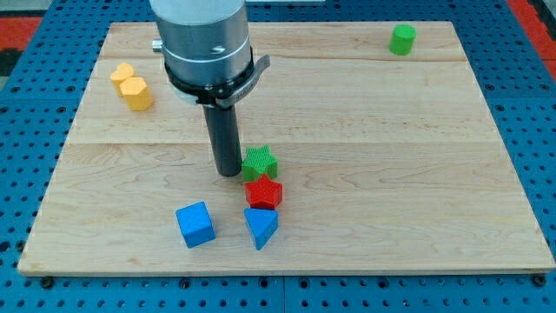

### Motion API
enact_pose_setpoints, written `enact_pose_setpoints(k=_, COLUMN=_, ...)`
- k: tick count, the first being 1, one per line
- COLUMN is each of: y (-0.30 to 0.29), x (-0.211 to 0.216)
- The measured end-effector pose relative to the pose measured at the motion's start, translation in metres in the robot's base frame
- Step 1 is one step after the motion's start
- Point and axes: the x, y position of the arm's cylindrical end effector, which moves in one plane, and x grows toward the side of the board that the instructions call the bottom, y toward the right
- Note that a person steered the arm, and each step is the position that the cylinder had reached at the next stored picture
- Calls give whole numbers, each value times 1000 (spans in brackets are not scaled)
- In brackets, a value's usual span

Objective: Slide blue cube left a bit

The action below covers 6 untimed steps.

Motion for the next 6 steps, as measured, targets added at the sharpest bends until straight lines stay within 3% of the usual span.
enact_pose_setpoints(k=1, y=-23, x=31)
enact_pose_setpoints(k=2, y=-3, x=81)
enact_pose_setpoints(k=5, y=1, x=122)
enact_pose_setpoints(k=6, y=-23, x=99)
